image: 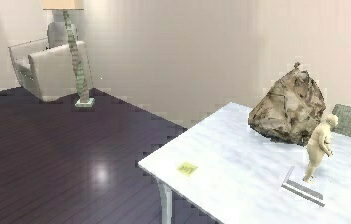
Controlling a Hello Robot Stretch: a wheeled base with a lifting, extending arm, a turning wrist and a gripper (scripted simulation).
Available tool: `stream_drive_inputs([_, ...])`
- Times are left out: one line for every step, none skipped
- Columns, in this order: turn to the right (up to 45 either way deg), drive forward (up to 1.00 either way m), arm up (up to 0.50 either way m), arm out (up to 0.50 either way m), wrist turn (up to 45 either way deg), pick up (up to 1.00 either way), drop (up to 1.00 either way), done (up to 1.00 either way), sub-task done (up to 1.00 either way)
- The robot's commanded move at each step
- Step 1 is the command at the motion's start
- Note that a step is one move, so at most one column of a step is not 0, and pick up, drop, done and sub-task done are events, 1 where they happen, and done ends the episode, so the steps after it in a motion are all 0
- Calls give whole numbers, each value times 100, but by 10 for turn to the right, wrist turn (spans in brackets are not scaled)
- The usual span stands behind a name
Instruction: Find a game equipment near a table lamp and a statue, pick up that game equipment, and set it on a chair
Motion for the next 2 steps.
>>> stream_drive_inputs([0,0,10,0,0,0,0,0,0])
stream_drive_inputs([0,0,0,0,-450,0,0,0,0])
